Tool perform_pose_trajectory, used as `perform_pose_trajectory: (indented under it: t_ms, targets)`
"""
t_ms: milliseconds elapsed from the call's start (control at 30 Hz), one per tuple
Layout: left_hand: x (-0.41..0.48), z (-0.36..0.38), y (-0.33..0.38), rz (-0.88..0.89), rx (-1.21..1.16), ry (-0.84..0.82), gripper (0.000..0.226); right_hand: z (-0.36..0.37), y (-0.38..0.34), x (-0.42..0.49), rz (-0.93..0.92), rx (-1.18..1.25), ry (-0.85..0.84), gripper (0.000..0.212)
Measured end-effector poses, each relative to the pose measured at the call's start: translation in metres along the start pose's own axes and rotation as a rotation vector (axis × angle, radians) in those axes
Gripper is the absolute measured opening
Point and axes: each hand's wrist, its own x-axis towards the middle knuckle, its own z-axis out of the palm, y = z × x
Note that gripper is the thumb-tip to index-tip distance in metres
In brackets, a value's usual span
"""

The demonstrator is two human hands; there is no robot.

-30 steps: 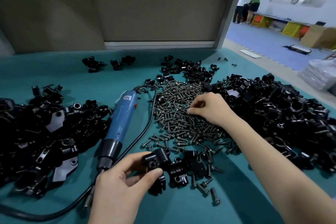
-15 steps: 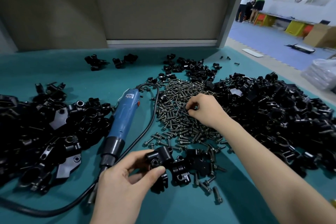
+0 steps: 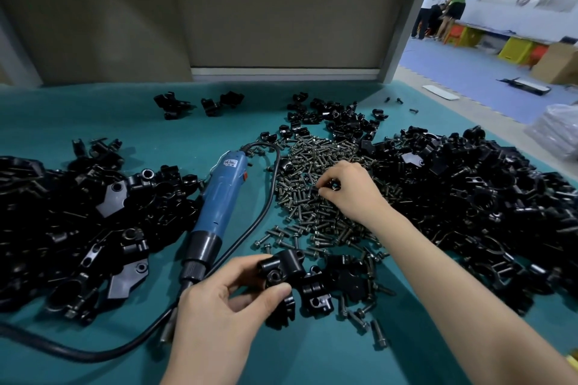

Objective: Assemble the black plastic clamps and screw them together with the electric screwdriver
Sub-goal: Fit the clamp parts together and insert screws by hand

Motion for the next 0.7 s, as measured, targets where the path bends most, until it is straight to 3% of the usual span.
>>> perform_pose_trajectory:
  t_ms: [200, 367, 533, 700]
  targets:
    - [-0.001, -0.002, -0.003, 0.003, 0.057, -0.023, 0.041, -0.006, -0.006, 0.001, -0.019, -0.048, -0.032, 0.004]
    - [-0.001, -0.002, 0.0, 0.004, 0.065, -0.042, 0.038, -0.032, -0.025, -0.019, -0.013, 0.353, 0.172, 0.007]
    - [0.0, 0.0, 0.004, 0.016, -0.014, -0.012, 0.033, -0.059, -0.069, -0.071, -0.369, 0.3, -0.063, 0.015]
    - [0.0, -0.003, 0.002, 0.076, 0.137, -0.013, 0.037, -0.058, -0.091, -0.104, -0.572, 0.179, -0.24, 0.009]
